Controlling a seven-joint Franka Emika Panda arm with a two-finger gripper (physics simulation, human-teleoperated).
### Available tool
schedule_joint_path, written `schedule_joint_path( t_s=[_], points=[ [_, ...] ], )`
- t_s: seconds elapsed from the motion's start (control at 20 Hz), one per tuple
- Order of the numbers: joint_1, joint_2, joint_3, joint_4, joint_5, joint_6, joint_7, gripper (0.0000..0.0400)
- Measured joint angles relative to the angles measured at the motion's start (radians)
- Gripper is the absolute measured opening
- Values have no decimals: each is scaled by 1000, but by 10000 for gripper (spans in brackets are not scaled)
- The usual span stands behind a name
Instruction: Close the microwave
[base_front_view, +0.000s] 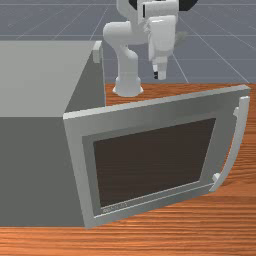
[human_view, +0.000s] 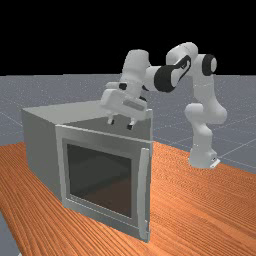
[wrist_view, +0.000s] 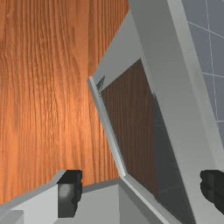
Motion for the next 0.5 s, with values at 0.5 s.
schedule_joint_path(
  t_s=[0.5],
  points=[
    [58,88,8,161,-26,-167,120,400]
  ],
)
